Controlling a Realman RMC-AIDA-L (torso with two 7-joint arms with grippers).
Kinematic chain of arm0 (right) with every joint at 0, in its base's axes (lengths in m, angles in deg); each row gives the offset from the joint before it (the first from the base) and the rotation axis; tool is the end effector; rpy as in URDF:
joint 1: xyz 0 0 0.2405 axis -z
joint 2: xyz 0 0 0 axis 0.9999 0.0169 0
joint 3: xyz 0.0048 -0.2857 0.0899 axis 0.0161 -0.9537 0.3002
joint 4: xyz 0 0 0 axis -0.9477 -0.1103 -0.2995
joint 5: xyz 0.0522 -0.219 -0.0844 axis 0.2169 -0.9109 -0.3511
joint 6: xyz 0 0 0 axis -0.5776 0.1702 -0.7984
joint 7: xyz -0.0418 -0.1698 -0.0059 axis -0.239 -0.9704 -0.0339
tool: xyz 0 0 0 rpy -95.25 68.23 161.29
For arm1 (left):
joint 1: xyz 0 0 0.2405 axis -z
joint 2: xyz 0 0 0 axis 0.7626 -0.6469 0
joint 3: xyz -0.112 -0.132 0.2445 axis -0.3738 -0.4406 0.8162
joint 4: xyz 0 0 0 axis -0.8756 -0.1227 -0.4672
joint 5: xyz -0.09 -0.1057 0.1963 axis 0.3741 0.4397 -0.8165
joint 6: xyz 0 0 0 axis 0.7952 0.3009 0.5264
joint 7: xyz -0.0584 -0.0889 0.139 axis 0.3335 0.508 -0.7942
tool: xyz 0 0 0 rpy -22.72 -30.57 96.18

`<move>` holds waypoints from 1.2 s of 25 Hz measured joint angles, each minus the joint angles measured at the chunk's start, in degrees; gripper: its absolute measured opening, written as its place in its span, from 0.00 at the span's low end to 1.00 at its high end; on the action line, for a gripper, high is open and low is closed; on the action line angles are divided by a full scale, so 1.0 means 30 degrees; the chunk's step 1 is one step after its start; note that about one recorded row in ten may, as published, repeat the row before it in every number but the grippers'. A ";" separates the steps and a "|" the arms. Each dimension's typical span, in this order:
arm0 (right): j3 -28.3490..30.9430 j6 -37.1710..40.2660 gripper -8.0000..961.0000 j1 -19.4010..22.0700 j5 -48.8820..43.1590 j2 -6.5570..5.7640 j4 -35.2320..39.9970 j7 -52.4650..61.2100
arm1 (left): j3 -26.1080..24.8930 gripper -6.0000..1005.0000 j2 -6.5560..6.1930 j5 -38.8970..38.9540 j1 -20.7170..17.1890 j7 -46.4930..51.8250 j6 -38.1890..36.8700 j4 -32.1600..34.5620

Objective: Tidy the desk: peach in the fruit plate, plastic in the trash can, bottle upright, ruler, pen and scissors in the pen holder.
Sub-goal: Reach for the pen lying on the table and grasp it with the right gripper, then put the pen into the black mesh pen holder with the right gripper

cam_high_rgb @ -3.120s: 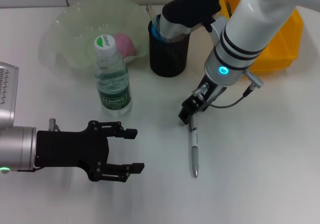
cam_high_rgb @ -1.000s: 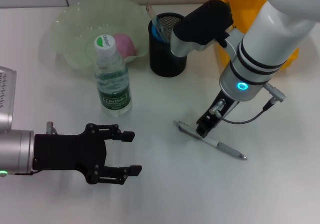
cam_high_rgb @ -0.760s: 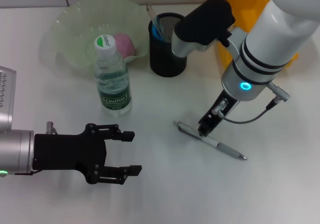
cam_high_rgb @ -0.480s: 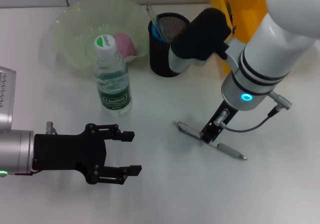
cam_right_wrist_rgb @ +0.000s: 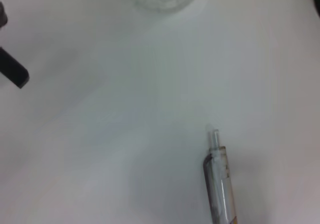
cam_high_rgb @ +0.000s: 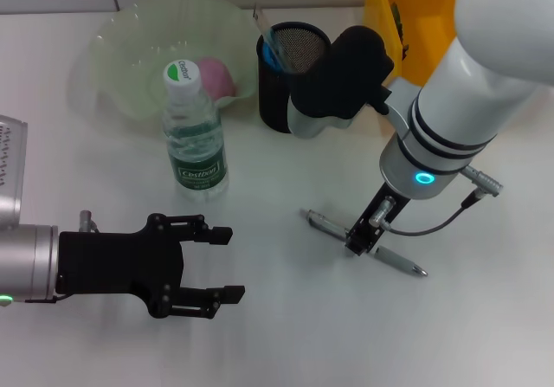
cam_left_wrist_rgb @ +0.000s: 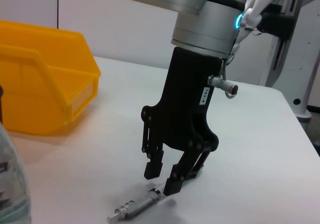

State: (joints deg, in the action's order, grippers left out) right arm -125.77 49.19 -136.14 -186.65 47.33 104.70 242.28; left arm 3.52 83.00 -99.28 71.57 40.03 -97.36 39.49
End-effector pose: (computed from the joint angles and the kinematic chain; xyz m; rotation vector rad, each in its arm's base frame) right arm 0.1682 0.3897 -0.1553 -2.6055 0.8184 -0.8267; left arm -0.3228 0.3147 -0.0794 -2.9868 -0.3309 -0.5656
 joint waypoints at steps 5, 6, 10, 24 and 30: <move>-0.0188 -0.0158 0.28 0.0000 0.0005 0.0006 -0.0032 -0.0016 | 0.0000 0.77 0.0001 0.0000 -0.0001 0.0000 0.0001 0.0000; -0.0188 -0.0158 0.27 0.0000 0.0005 0.0006 -0.0032 -0.0016 | 0.0000 0.77 0.0001 0.0000 -0.0001 0.0000 0.0001 0.0000; -0.0331 -0.0263 0.26 0.0002 0.0017 0.0007 -0.0114 -0.0044 | -0.0001 0.77 0.0001 -0.0001 0.0000 0.0000 0.0000 0.0001; -0.0228 -0.0341 0.14 0.0576 0.0102 0.0007 0.0796 -0.0349 | 0.0000 0.77 -0.0001 0.0005 0.0000 -0.0009 0.0040 0.0001; 0.4768 0.0444 0.15 0.3710 -0.0190 -0.0026 0.6946 -0.2776 | -0.0084 0.77 -0.0014 0.0167 -0.0137 -0.0021 -0.0016 0.0143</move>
State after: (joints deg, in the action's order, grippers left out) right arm -111.46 50.52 -125.01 -187.22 47.25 125.54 233.95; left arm 3.27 82.96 -98.77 71.16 39.97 -97.41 39.92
